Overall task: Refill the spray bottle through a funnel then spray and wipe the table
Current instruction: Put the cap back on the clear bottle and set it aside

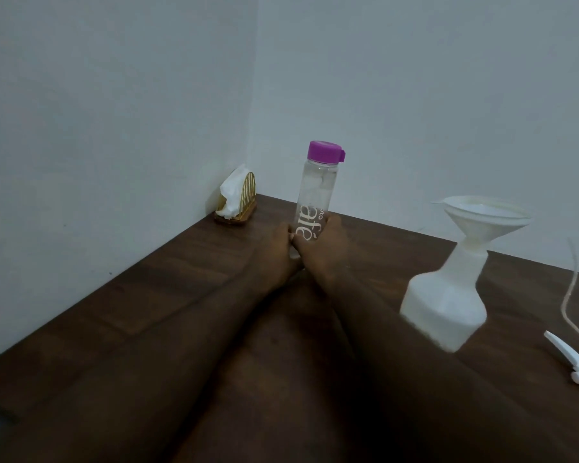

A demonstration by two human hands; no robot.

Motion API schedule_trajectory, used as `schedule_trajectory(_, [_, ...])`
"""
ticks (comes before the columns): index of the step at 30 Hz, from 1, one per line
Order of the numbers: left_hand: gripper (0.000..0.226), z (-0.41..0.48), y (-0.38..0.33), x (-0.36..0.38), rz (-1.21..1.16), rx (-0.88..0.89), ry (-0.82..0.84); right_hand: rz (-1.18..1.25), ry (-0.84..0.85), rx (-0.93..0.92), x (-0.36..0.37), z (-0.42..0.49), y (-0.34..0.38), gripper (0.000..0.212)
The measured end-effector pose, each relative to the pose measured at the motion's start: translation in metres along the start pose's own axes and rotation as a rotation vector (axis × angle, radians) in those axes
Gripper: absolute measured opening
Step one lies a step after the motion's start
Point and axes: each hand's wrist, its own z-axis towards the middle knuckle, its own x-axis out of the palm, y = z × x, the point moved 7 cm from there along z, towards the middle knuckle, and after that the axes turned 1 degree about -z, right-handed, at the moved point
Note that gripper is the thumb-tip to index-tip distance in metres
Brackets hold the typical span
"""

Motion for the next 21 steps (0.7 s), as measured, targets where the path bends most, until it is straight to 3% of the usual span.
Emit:
schedule_trajectory(4, [0.037, 0.039, 0.019, 0.001, 0.006, -0.027, -0.049, -0.088, -0.006, -0.019, 0.033, 0.043, -0.008, 0.051])
schedule_trajectory(7, [0.034, 0.072, 0.025, 0.016, 0.058, -0.016, 0.057, -0.113, -0.018, 0.011, 0.051, 0.082, -0.017, 0.061])
schedule_trajectory(11, [0.039, 0.107, 0.027, 0.021, 0.058, 0.034, 0.051, -0.169, -0.083, 0.091, 0.066, 0.129, -0.031, 0.052])
schedule_trajectory(21, [0.055, 0.145, 0.043, 0.020, 0.040, 0.070, -0.051, -0.191, -0.168, 0.153, 0.083, 0.191, -0.059, 0.053])
